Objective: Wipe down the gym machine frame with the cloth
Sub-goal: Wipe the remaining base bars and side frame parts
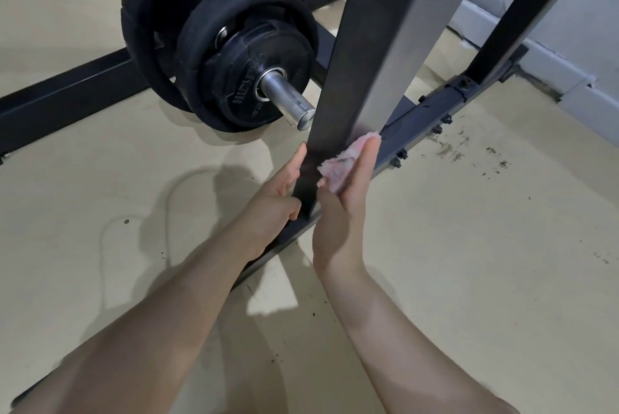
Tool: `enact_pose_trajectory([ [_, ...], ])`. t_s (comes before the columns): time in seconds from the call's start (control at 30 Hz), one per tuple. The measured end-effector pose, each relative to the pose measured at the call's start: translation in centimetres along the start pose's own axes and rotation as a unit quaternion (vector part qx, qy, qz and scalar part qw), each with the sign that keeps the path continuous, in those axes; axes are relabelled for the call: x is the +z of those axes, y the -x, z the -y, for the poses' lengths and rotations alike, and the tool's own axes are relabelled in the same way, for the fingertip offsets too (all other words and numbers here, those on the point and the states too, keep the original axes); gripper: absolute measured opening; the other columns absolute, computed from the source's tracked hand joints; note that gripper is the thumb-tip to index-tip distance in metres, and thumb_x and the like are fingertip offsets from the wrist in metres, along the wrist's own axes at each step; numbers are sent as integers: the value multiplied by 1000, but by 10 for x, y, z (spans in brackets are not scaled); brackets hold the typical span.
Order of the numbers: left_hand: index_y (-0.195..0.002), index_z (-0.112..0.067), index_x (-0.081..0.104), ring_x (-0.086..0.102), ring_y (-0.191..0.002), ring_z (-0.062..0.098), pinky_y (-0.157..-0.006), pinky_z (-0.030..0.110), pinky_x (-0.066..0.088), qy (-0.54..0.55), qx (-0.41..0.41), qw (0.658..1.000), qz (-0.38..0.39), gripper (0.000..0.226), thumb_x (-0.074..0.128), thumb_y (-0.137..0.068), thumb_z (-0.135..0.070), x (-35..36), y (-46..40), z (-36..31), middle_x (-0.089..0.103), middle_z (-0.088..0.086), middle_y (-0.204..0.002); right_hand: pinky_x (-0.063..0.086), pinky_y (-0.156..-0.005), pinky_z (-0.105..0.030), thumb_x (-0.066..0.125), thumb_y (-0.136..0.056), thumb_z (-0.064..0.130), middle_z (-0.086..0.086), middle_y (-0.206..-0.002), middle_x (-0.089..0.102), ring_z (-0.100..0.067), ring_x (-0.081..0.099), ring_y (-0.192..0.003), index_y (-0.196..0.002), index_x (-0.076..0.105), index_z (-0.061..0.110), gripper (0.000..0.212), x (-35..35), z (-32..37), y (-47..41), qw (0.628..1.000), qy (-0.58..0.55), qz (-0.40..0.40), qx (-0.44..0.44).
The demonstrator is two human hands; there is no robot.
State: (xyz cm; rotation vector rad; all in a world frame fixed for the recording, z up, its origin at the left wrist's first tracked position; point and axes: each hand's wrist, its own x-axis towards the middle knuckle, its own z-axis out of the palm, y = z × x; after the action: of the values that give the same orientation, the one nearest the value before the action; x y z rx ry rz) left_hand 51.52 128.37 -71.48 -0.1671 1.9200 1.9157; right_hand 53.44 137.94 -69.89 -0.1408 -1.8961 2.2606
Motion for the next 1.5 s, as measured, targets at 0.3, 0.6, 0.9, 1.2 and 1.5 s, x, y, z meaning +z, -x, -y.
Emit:
enact_pose_trajectory([
  [0.3,-147,-42,19,34,-136,9,-58,14,42,-24,-23,999,4,93,31,-80,22,-1,-12,-5,27,-12,-153,3,-117,-17,41,-92,-5,-8,-158,8,-13,1,-147,-150,9,1,66,9,40,-17,958,219,-58,-176],
  [0.6,-149,-26,25,28,-138,11,-103,26,30,1,-16,998,64,90,23,-74,23,-17,-16,-6,29,-2,-152,26,-115,-44,42,-96,-9,-20,-141,44,-32,35,-136,-129,52,-6,34,-46,81,-69,587,581,178,-535],
  [0.9,-136,-12,46,45,-121,13,-92,19,32,-14,-65,996,-52,60,29,-85,15,-37,-15,20,53,7,-136,27,-112,-39,36,-91,4,-12,-135,53,-30,40,-133,-122,58,11,39,-2,31,-40,216,801,433,-351],
  [1.2,-131,-15,49,50,-114,27,-92,31,42,-421,-53,905,-20,47,58,-87,-25,-48,0,73,50,7,-129,-8,-115,-46,17,-98,10,-17,-156,19,-37,12,-144,-147,26,4,50,-24,10,-30,167,828,370,-387],
  [1.5,-138,-20,38,43,-124,23,-97,33,34,-559,-68,825,-49,61,57,-86,-48,-57,11,100,43,1,-137,26,-116,-44,25,-90,4,-13,-132,57,-31,49,-128,-123,61,4,49,-22,1,-44,273,811,307,-417],
])
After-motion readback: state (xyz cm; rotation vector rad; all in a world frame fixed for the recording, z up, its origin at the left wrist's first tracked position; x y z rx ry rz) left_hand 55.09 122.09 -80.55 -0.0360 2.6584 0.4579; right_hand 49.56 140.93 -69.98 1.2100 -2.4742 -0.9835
